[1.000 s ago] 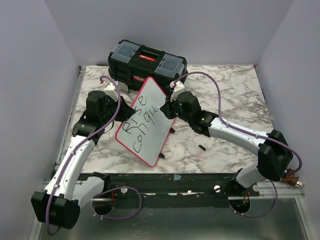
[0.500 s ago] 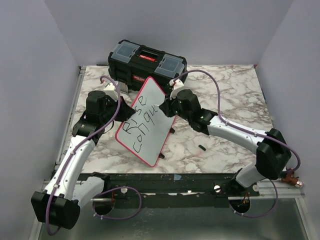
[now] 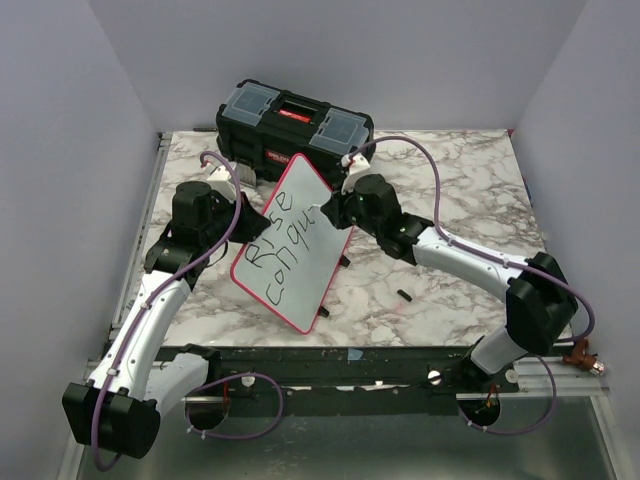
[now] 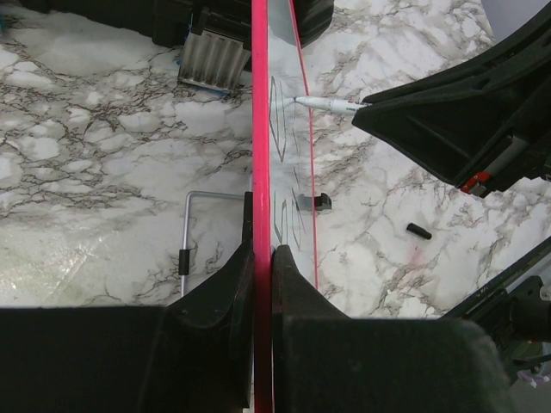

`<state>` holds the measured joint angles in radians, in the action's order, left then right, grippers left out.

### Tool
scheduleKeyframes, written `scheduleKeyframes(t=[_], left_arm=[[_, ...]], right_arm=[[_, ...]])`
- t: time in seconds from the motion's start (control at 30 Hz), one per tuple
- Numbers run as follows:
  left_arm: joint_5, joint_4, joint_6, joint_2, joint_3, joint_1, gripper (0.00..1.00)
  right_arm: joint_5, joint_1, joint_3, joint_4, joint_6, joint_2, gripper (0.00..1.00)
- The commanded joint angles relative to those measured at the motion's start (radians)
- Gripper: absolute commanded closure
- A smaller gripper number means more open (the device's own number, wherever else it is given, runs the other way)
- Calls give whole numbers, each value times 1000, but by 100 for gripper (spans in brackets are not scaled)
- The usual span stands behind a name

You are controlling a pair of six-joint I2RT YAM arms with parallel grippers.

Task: Write a sentence on the whiteboard

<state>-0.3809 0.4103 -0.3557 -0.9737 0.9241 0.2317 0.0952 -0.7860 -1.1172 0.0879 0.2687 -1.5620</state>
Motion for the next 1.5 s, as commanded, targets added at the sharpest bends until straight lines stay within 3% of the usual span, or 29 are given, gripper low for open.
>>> scheduleKeyframes(t=[0.0,0.63,1.47], left_arm=[[13,53,105,-8,2,18,100],[16,56,105,-6,1,23,100],[26,57,107,-3,-1,26,100]], right_arm=[[-29,7,-52,24,-2,-34,99],[-134,7,-7,43,21,2,99],[-106,7,115,42,37,53,99]])
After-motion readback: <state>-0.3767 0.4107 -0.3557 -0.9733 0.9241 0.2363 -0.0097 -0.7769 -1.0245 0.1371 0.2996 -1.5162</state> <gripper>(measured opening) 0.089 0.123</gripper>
